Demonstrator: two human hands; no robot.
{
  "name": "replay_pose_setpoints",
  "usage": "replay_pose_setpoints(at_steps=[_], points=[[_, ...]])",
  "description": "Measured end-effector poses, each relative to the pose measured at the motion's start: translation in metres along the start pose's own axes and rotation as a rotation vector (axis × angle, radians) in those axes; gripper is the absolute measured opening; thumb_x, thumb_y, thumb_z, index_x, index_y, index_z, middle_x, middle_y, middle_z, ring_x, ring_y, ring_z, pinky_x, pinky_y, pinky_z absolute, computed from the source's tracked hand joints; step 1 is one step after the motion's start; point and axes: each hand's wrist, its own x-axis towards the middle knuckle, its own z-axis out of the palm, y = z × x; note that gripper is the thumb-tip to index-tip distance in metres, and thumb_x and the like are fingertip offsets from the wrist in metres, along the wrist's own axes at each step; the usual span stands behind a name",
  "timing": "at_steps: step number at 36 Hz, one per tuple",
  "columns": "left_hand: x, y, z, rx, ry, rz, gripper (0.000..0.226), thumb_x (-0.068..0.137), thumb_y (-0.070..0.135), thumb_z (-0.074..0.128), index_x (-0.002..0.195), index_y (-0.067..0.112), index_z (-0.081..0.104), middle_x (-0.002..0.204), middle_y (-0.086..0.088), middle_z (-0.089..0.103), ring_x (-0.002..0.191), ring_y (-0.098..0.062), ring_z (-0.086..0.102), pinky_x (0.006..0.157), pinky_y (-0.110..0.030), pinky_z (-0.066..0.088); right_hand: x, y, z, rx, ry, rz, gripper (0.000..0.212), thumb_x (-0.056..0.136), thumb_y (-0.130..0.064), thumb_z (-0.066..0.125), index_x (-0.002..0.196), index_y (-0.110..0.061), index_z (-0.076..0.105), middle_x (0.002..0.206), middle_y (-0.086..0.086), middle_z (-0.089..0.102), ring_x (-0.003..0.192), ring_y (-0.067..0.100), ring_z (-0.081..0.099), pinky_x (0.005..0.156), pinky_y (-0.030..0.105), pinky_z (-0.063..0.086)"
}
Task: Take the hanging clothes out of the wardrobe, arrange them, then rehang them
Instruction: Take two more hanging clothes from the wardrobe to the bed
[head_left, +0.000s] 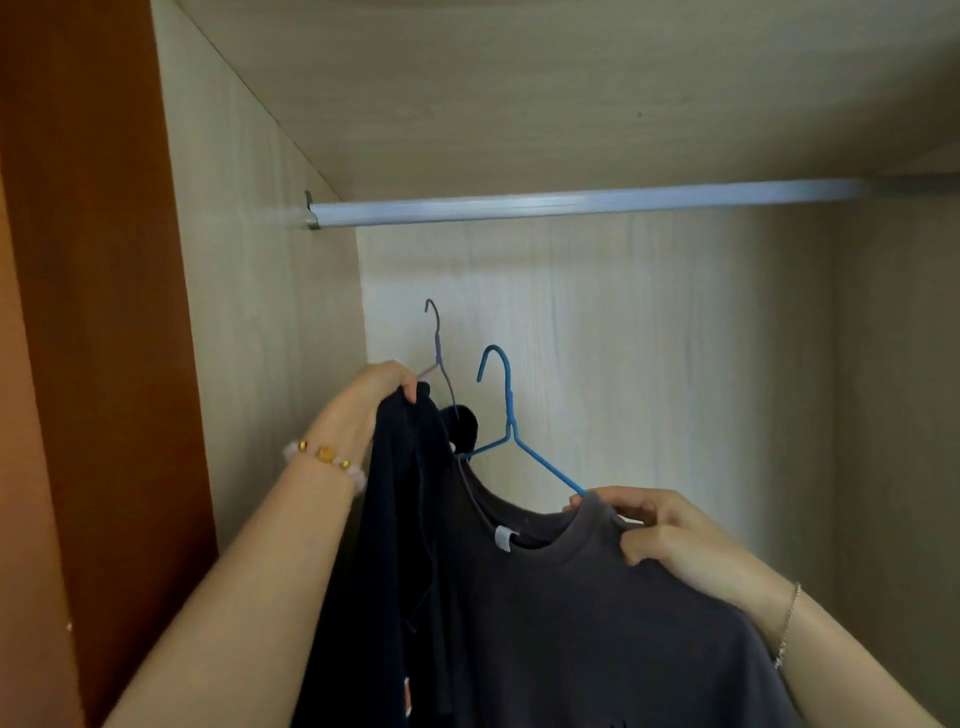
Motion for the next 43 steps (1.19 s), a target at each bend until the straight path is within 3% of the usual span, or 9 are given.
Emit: replay_pose_setpoints(at_steps=[2, 7, 12, 22, 25, 33, 37, 39, 43], points=[[-0.001, -0.027, 0.012, -0.159, 0.011, -0.004, 0.042, 0.092, -0.003, 0.042, 0.133, -0.011, 0.043, 0.140, -0.026, 0.045, 0.126, -0.036, 0.047, 0.104, -0.043, 0.038, -0.007, 0.008, -0.001, 0.001, -0.004, 0.020, 0.054, 0.052, 0.000, 0.045, 0.094, -0.017, 0.074, 0.103, 0.009, 0.073, 0.094, 0.017, 0.069, 0.081, 0.031, 0.054], [-0.080, -0.106, 0.070, -0.683, 0.188, 0.132, 0.051, 0.069, -0.015, 0.045, 0.110, 0.006, 0.067, 0.100, -0.014, 0.064, 0.091, -0.029, 0.059, 0.073, -0.033, 0.048, -0.028, 0.032, -0.010, 0.199, -0.003, 0.130, 0.056, 0.051, 0.005, 0.045, 0.094, -0.013, 0.076, 0.103, 0.016, 0.072, 0.086, 0.021, 0.070, 0.070, 0.025, 0.058], [-0.139, -0.169, 0.126, -0.667, 0.074, 0.132, 0.060, 0.070, -0.021, 0.043, 0.098, 0.026, 0.069, 0.101, -0.006, 0.068, 0.094, -0.026, 0.062, 0.075, -0.033, 0.049, -0.063, 0.059, -0.011, 0.307, -0.018, 0.214, 0.059, 0.052, 0.007, 0.045, 0.103, -0.007, 0.072, 0.106, 0.024, 0.069, 0.089, 0.026, 0.069, 0.073, 0.028, 0.057], [-0.175, -0.217, 0.138, -0.729, -0.003, -0.008, 0.056, 0.073, -0.019, 0.039, 0.110, 0.014, 0.067, 0.099, -0.013, 0.066, 0.081, -0.023, 0.061, 0.058, -0.030, 0.044, -0.154, 0.119, -0.016, 0.524, 0.297, 0.399, 0.071, 0.047, 0.011, 0.046, 0.116, 0.003, 0.060, 0.103, 0.026, 0.067, 0.087, 0.032, 0.067, 0.070, 0.035, 0.059], [-0.182, -0.223, 0.151, -0.700, -0.105, -0.038, 0.054, 0.074, -0.020, 0.039, 0.106, 0.014, 0.067, 0.097, -0.012, 0.066, 0.081, -0.024, 0.061, 0.059, -0.031, 0.045, -0.178, 0.116, -0.007, 0.486, 0.430, 0.364, 0.065, 0.052, 0.016, 0.045, 0.113, 0.004, 0.060, 0.095, 0.021, 0.068, 0.078, 0.027, 0.068, 0.062, 0.030, 0.058], [-0.205, -0.260, 0.178, -0.575, -0.476, 0.020, 0.055, 0.074, -0.023, 0.044, 0.095, 0.020, 0.070, 0.101, -0.013, 0.066, 0.087, -0.032, 0.059, 0.068, -0.034, 0.040, -0.242, 0.097, 0.055, 0.242, 0.728, 0.345, 0.055, 0.067, 0.026, 0.043, 0.107, -0.004, 0.065, 0.097, 0.012, 0.072, 0.088, 0.019, 0.067, 0.074, 0.023, 0.056], [-0.233, -0.284, 0.172, -0.526, -0.667, 0.075, 0.059, 0.072, -0.025, 0.046, 0.089, 0.025, 0.071, 0.077, 0.002, 0.069, 0.061, -0.013, 0.055, 0.058, -0.027, 0.036, -0.274, 0.090, 0.121, 0.134, 0.932, 0.405, 0.051, 0.075, 0.026, 0.044, 0.107, -0.009, 0.065, 0.091, 0.002, 0.074, 0.084, 0.012, 0.069, 0.068, 0.018, 0.055], [-0.245, -0.300, 0.164, -0.493, -0.801, 0.132, 0.059, 0.073, -0.025, 0.047, 0.092, 0.026, 0.070, 0.084, 0.003, 0.067, 0.051, 0.001, 0.053, 0.058, -0.024, 0.037, -0.287, 0.086, 0.159, 0.117, 1.035, 0.421, 0.047, 0.078, 0.021, 0.048, 0.104, -0.013, 0.066, 0.089, -0.001, 0.075, 0.082, 0.010, 0.068, 0.069, 0.017, 0.055], [-0.255, -0.339, 0.145, -0.417, -1.023, 0.300, 0.063, 0.074, -0.026, 0.049, 0.099, 0.029, 0.067, 0.104, 0.007, 0.064, 0.068, 0.013, 0.059, 0.058, -0.006, 0.044, -0.309, 0.075, 0.244, 0.062, 1.211, 0.480, 0.037, 0.083, 0.009, 0.056, 0.105, -0.018, 0.068, 0.095, -0.001, 0.074, 0.087, 0.009, 0.068, 0.078, 0.019, 0.054]])
